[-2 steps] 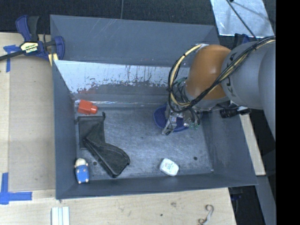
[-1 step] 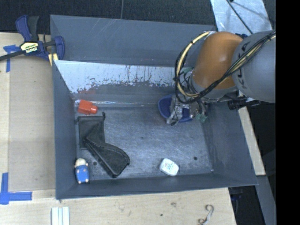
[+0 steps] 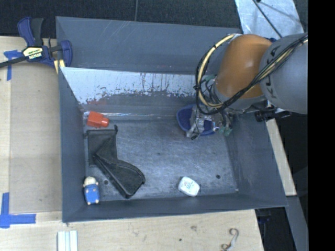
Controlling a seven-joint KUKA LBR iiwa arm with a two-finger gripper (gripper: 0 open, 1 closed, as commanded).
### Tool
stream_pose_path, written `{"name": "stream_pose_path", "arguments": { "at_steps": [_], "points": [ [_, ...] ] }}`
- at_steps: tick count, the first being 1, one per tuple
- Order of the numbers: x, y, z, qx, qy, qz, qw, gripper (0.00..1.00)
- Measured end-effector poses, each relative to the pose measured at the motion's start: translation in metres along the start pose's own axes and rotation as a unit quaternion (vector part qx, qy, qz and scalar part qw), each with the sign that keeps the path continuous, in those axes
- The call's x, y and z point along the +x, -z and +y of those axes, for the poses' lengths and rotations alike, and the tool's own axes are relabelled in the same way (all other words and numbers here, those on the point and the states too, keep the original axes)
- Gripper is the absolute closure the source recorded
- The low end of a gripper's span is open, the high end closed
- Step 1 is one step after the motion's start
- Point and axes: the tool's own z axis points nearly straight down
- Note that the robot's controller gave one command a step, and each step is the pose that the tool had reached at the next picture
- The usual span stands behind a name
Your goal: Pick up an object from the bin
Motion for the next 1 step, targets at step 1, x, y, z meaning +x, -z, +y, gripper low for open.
{"name": "stream_pose_path", "arguments": {
  "at_steps": [1],
  "points": [
    [-0.0013,0.0257,0.0,0.0,0.001,-0.0008,1.0,1.0]
  ]
}}
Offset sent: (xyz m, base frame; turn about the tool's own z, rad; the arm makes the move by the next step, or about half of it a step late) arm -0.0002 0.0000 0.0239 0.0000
